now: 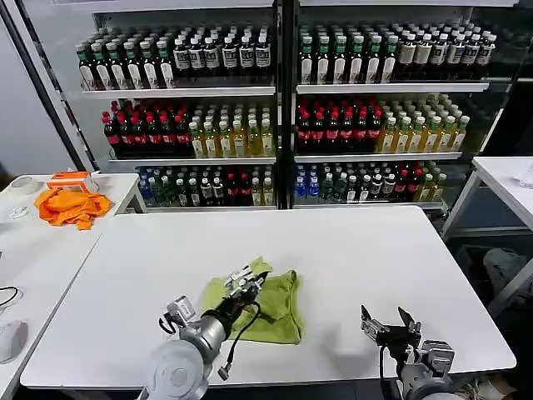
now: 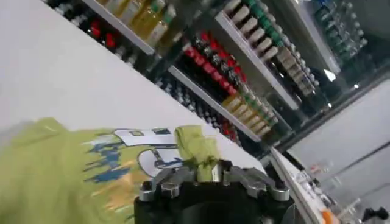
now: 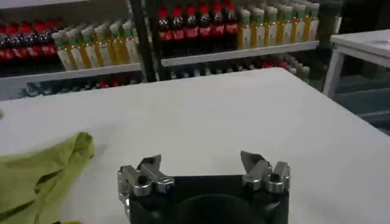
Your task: Fold and organize the clothes.
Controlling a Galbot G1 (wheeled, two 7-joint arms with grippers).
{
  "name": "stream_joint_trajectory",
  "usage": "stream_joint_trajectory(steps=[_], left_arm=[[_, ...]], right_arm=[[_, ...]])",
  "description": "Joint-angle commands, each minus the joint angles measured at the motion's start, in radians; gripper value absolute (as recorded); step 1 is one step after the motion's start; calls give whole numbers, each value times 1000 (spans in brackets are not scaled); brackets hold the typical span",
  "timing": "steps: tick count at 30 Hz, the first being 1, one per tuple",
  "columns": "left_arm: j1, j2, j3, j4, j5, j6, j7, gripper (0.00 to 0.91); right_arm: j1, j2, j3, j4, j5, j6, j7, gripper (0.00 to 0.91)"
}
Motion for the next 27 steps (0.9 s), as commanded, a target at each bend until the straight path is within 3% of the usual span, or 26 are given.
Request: stream_joint_trajectory(steps=[1,6,13,20,27], left_arm=[[17,-1,-12,-62,46,7,28,907],[77,82,-140,-91,117,-8,23,907],[158,148,-250,24,290,28,-4,907],[177,104,-213,92,365,29,-11,907],[163,68,-177,97,252,40,-6,907]], right_arm=[[2,3,-4,-5,-1,0,0,907],[4,5,-7,-6,-2,1,0,907],[5,12,-11,-8,-7,2,0,907],[-2,12,-10,-3,-18,3,-1,907],[-17,5,5,10,-17,2,-2,907]])
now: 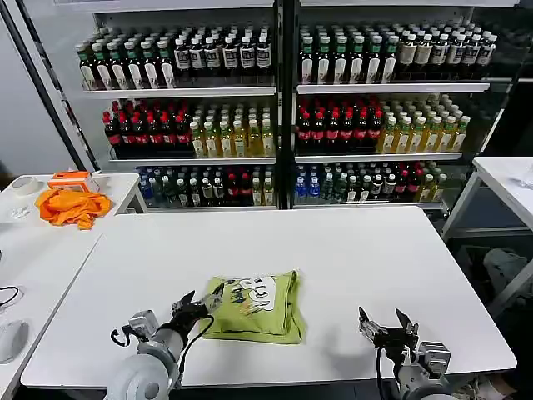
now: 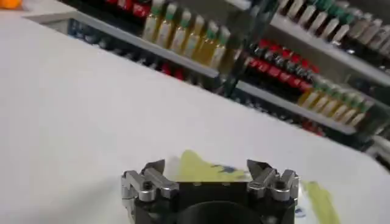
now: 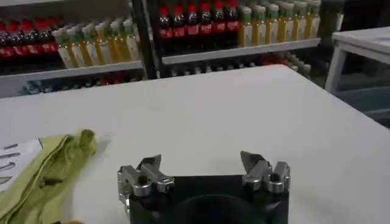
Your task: Fold and organize the clothes.
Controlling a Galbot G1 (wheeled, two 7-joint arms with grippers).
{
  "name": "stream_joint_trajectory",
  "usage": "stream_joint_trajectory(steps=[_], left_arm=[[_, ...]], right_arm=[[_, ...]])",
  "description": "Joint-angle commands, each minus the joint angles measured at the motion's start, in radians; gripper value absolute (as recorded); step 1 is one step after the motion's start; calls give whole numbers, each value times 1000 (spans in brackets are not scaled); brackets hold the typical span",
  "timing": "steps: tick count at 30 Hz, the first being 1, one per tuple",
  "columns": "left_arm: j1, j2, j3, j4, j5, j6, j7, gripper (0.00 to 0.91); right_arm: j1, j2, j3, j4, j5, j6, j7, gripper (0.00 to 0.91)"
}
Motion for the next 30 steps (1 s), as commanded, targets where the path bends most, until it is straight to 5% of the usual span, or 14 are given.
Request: stream_joint_trajectory(steps=[1,13,15,18,20,23,30], left_arm=[[22,-25,1,52,-21,20,3,907],[-37,-81,42,104,-97,31,13,907],[-32,-82,37,90,-151,17,22,796],[-28,-90,23,72,-227,5,31,433],[-30,-97,19,78,-232,-23,44,302],[-34,-106,5,87,-266,-37,46,212],[-33,-130,-26,96,-338,-76,64,191]], right_arm=[[-8,-3,9,9,-2,0,-1,907],[-23,-17,22,32,11,-6,6,907],[-28,-18,26,35,12,-6,6,907],[-34,-16,30,40,11,-6,6,907],[-39,-12,30,43,11,-6,8,907],[-43,-9,30,47,9,-6,9,907],[-54,1,34,56,6,-6,10,907]])
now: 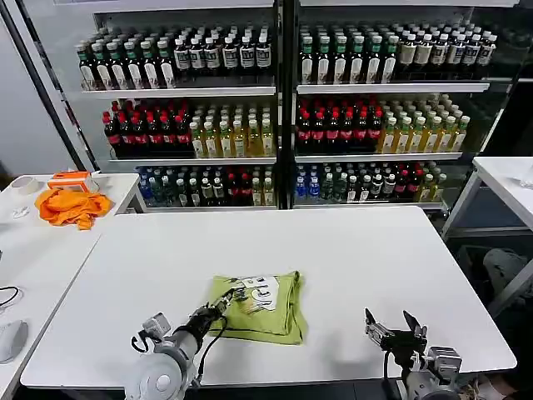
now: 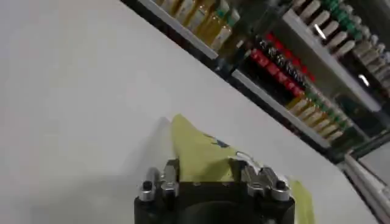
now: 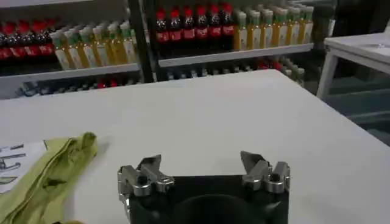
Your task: Fold and organize the clothes.
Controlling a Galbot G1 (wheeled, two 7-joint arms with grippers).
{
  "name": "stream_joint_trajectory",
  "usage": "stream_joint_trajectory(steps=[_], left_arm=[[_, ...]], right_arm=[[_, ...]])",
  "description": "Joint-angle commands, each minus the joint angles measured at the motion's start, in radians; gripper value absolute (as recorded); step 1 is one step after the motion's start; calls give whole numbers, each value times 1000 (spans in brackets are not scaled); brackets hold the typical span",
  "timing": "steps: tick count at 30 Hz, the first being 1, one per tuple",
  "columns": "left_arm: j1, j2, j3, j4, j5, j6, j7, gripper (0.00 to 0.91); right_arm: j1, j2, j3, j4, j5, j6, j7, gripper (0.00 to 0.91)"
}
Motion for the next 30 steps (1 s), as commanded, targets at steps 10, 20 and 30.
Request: stream_joint_trajectory(steps=[10,20,30], left_arm=[[4,-76,-52,7,-228,-65,54,141],[25,-6,-237,-98,-271,-60,38,91],[24,383,-626,-202,-191,38,45,50]], right_arm=[[-20,11,12,22,-3,-4,3,907],[-22,14,20,29,1,-4,1,907],[22,10,-2,12,11,-3,1,907]])
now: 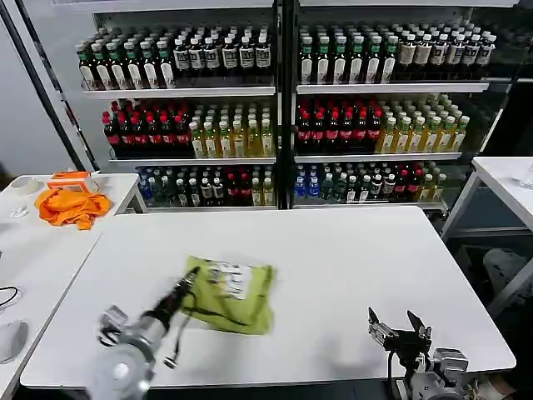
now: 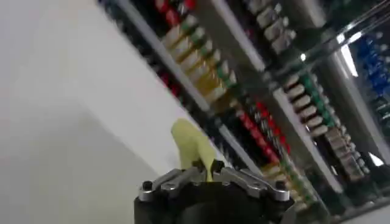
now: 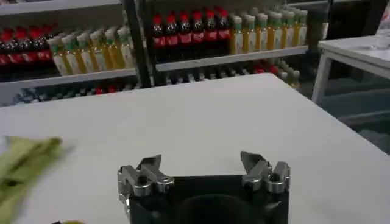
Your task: Fold and organize the clothes.
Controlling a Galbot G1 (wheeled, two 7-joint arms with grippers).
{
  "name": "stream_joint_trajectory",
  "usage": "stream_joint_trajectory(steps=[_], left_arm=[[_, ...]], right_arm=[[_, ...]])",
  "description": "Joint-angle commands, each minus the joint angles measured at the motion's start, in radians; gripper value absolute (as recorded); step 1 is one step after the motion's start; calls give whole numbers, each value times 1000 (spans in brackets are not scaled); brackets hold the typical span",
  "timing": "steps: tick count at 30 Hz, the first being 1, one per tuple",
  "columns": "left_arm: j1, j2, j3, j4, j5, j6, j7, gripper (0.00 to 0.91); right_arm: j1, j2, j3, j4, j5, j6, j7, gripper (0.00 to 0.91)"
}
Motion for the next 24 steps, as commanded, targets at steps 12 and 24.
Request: stream_joint_trajectory(steps=[12,24], left_arm=[[80,219,186,79,969,-96,160,50],[7,179,381,-103,1140,-71,122,50]], right_arm=[[38,8,-36,-40,-15,9,-4,907],[6,-21,20,-25,7,11,-9,907]])
